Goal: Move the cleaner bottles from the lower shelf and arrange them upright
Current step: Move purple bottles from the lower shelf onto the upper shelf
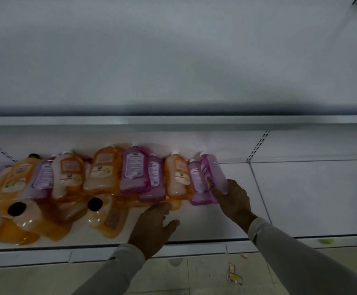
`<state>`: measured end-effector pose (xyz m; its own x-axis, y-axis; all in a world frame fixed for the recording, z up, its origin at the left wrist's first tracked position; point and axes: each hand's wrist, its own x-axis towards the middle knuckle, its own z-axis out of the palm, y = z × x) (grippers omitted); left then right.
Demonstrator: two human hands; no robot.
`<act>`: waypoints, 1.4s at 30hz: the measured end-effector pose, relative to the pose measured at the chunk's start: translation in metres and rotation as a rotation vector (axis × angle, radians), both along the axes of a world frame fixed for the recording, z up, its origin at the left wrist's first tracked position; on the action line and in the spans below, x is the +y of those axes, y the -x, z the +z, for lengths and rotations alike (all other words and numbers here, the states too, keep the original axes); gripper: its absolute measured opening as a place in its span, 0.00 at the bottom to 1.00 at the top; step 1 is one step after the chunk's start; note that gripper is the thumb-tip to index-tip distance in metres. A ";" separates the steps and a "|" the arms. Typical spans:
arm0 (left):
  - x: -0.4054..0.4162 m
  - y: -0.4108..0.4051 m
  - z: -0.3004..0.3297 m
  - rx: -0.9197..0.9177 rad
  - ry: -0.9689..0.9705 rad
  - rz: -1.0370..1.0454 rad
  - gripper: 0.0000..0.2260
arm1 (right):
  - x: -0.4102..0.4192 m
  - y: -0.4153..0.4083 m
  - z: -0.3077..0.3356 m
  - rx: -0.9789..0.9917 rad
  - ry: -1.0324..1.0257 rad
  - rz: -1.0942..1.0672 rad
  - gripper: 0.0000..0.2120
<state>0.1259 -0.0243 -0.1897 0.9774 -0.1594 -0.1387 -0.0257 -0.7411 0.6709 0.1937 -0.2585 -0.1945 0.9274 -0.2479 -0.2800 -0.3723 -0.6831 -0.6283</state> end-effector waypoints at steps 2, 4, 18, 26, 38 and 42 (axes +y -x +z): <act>-0.025 -0.007 -0.007 -0.009 0.011 0.003 0.18 | -0.030 0.005 -0.006 0.010 -0.041 -0.054 0.18; -0.053 -0.014 -0.020 -0.010 0.012 -0.003 0.18 | -0.062 0.011 -0.017 0.036 -0.099 -0.087 0.15; -0.149 -0.052 -0.088 -0.158 -0.271 0.104 0.21 | -0.170 0.009 -0.060 0.027 -0.468 -0.062 0.12; -0.183 0.003 -0.062 -0.060 -0.037 0.168 0.18 | -0.190 0.033 -0.069 0.065 -0.648 -0.194 0.06; -0.200 -0.026 -0.071 0.315 0.232 0.510 0.21 | -0.210 0.046 -0.080 0.170 -0.560 -0.103 0.08; -0.201 -0.024 -0.064 0.054 0.013 0.481 0.25 | -0.218 0.051 -0.072 0.188 -0.529 -0.058 0.04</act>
<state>0.1495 -0.2255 -0.2541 0.9320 0.3072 -0.1926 0.3535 -0.6518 0.6709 0.1424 -0.4767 -0.2661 0.8386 -0.0779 -0.5392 -0.5385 -0.2684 -0.7987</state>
